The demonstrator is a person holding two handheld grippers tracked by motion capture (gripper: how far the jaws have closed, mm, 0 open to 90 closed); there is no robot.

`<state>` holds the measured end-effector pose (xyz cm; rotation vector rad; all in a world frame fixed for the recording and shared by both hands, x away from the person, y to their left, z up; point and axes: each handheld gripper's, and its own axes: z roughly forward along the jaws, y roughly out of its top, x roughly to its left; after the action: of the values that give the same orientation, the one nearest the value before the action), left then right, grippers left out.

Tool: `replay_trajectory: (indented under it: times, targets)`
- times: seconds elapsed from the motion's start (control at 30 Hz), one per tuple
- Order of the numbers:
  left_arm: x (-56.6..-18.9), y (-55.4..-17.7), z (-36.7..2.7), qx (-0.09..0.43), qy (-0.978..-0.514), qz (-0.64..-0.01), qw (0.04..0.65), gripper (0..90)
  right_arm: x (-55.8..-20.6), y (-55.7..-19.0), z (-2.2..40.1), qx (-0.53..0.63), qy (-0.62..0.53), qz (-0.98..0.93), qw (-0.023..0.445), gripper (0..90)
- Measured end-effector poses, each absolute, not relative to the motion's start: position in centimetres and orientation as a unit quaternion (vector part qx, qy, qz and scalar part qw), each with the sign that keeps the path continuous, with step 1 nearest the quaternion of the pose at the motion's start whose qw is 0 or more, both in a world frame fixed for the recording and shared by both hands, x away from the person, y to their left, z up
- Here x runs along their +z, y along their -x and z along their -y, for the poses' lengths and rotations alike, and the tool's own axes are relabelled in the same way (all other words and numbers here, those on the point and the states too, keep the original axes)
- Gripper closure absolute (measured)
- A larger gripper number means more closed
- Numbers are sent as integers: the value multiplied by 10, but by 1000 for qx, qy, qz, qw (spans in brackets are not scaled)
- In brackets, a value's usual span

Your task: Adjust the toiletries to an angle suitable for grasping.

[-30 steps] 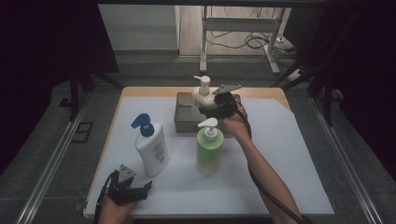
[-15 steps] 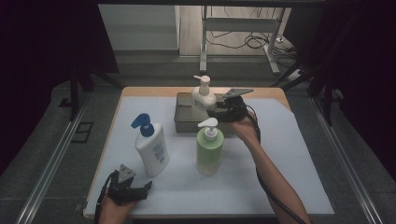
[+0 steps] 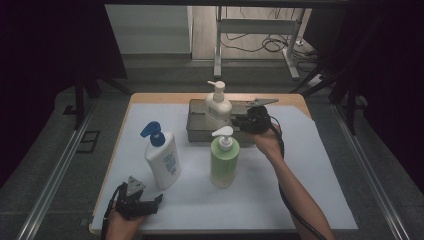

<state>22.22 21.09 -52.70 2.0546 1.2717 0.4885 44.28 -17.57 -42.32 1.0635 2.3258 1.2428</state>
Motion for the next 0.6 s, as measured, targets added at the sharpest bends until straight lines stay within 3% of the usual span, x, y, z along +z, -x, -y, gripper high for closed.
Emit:
replay_trajectory:
  times: [0.3, 0.6]
  targets:
    - [-527, -222, -211, 187, -786, -486, 331, 118, -437, -458, 171, 419, -383, -808, 156, 892]
    - [-527, -222, -211, 187, -786, -486, 331, 119, -447, -477, 161, 407, -398, -809, 145, 896]
